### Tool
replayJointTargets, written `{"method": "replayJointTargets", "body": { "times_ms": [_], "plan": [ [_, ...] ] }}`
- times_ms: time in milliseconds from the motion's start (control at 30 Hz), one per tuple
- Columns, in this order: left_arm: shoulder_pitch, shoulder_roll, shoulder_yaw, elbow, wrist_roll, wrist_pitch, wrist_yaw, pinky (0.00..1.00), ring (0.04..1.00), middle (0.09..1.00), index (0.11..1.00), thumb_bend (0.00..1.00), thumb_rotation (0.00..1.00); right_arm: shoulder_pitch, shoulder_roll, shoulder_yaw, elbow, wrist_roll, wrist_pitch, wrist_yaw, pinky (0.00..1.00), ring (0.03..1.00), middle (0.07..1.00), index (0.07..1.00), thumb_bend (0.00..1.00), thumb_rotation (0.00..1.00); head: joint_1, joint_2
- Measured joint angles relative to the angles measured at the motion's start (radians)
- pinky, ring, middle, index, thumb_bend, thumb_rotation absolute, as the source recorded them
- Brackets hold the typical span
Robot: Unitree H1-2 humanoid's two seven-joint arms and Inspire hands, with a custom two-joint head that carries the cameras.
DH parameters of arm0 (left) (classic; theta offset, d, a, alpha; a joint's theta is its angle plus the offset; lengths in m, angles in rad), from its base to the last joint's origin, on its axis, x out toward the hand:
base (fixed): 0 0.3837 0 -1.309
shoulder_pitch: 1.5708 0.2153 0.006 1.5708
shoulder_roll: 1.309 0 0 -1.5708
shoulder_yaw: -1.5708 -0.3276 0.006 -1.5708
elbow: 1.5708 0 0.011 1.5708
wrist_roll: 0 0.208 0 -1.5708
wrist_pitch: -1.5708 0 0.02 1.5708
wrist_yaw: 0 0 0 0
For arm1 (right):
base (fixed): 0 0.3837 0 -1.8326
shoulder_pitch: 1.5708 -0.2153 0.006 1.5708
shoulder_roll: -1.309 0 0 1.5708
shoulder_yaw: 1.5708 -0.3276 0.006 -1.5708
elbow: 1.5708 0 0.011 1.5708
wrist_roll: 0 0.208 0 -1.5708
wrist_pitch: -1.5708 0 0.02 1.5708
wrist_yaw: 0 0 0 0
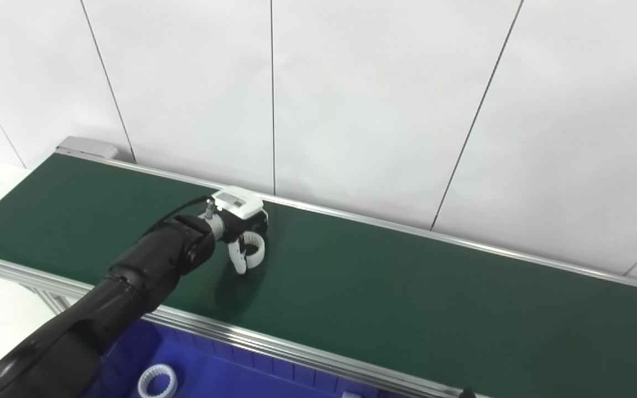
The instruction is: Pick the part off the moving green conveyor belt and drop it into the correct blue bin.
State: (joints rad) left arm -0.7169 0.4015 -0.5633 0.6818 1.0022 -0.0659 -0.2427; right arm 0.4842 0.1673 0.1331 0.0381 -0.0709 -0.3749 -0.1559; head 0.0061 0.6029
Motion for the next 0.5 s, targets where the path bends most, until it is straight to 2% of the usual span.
{"method": "replayJointTargets", "body": {
  "times_ms": [67,167,200,233,267,300,400,500],
  "plan": [
    [-0.006,0.0,-0.013,0.001,0.002,0.0,-0.003,0.61,0.72,0.743,0.701,0.98,0.28,0.003,0.0,0.002,-0.005,-0.002,0.0,0.0,0.98,0.986,1.0,1.0,0.81,1.0,-0.002,0.003],
    [-0.006,-0.003,-0.029,0.001,0.006,0.0,0.024,0.51,0.585,0.637,0.649,0.95,0.19,0.007,0.0,0.004,-0.009,-0.002,0.0,0.0,0.98,0.984,1.0,1.0,0.8,1.0,-0.006,0.008],
    [-0.006,-0.006,-0.032,0.002,0.006,-0.003,0.042,0.42,0.476,0.547,0.594,0.84,0.13,0.008,0.0,0.005,-0.011,-0.002,0.001,0.0,0.98,0.986,1.0,1.0,0.81,1.0,-0.008,0.014],
    [-0.004,-0.012,-0.033,0.015,0.005,-0.014,0.085,0.31,0.34,0.415,0.524,0.63,0.08,0.01,0.0,0.006,-0.014,-0.002,0.001,0.0,0.98,0.985,1.0,1.0,0.81,1.0,-0.008,0.015],
    [-0.003,-0.019,-0.033,0.029,0.004,-0.033,0.126,0.29,0.324,0.399,0.517,0.61,0.08,0.011,0.0,0.007,-0.018,-0.002,0.002,0.0,0.98,0.985,1.0,1.0,0.81,1.0,-0.008,0.015],
    [-0.001,-0.027,-0.033,0.034,0.0,-0.044,0.157,0.25,0.272,0.344,0.5,0.56,0.07,0.013,0.0,0.008,-0.023,-0.002,0.003,0.001,0.97,0.982,1.0,1.0,0.81,1.0,-0.008,0.015],
    [0.007,-0.037,-0.036,0.035,0.0,-0.063,0.213,0.21,0.239,0.311,0.488,0.53,0.05,0.017,0.0,0.011,-0.036,-0.006,0.004,0.001,0.97,0.977,1.0,1.0,0.8,1.0,-0.009,0.02],
    [0.008,-0.036,-0.041,0.026,0.005,-0.063,0.221,0.2,0.238,0.316,0.487,0.52,0.05,0.02,-0.001,0.012,-0.036,-0.008,0.007,0.001,0.97,0.968,1.0,1.0,0.79,1.0,-0.011,0.025]
  ]
}}
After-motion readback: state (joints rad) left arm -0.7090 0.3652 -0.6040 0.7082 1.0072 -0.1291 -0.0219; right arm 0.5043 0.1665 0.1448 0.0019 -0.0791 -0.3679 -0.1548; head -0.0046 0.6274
